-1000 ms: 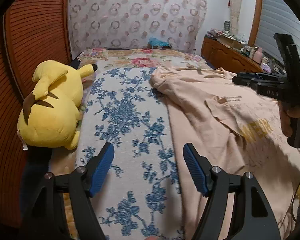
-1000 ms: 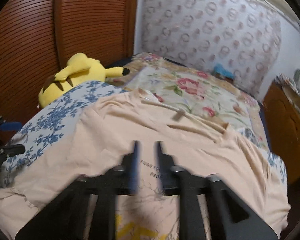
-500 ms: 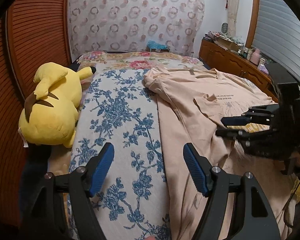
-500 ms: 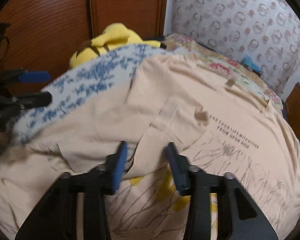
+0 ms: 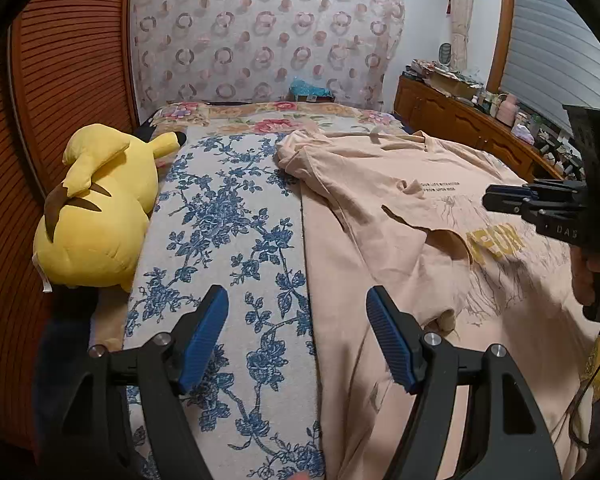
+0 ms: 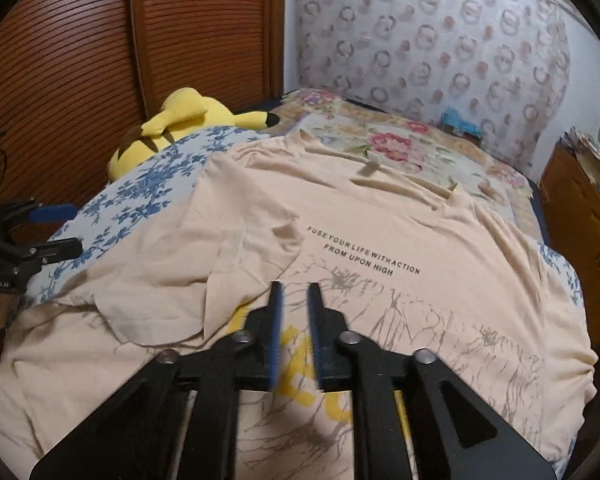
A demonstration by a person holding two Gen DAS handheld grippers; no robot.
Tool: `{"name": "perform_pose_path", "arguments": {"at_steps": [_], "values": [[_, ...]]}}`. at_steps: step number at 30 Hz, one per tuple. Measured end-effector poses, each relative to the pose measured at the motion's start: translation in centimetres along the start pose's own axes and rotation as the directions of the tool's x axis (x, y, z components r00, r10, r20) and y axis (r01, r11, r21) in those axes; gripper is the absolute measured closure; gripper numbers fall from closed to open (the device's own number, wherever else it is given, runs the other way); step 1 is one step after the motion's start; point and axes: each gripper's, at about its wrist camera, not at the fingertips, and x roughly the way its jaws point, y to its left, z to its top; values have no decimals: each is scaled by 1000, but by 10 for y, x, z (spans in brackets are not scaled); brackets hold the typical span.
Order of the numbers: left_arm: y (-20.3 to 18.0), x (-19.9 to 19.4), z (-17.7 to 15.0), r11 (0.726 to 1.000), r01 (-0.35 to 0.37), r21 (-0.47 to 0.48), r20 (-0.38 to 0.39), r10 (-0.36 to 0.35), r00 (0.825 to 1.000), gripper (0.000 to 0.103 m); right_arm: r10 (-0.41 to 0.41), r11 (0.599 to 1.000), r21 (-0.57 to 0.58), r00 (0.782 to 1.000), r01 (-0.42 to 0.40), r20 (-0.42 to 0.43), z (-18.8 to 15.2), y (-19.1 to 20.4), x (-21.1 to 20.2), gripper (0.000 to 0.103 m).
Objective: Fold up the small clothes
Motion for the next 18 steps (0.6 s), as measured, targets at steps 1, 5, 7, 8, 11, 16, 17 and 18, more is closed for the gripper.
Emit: {"name": "perform_pose_path", "arguments": {"at_steps": [1, 5, 7, 8, 11, 16, 17, 18], "values": [[0, 0, 0, 1000, 0, 0, 1, 0, 1000, 31, 16, 1000, 1, 1000, -16, 5, 2, 2, 2, 77], [-5, 1, 1, 1000, 0, 6, -5, 0, 1000, 31, 75, 996, -40, 997, -75, -11, 7, 22, 16, 75], [-6, 2, 1, 1000, 1, 6, -6, -1, 1000, 31, 84, 993, -81, 996, -86, -28, 10, 36, 26, 75], [-6, 2, 1, 1000, 3, 4, -5, -3, 1000, 31, 84, 991, -103, 996, -88, -40, 11, 43, 32, 75], [-9, 2, -1, 1000, 8, 2, -6, -8, 1000, 31, 58, 988, -141, 996, -68, -74, 13, 53, 51, 75], [-13, 3, -5, 1000, 13, 6, -12, -13, 1000, 31, 30, 986, -159, 994, -47, -103, 11, 46, 66, 96], [-13, 3, -6, 1000, 14, 5, -13, -14, 1000, 31, 27, 988, -152, 995, -42, -97, 10, 42, 63, 99], [-13, 3, -6, 1000, 15, 4, -14, -15, 1000, 31, 29, 989, -141, 996, -41, -87, 10, 38, 60, 101]]}}
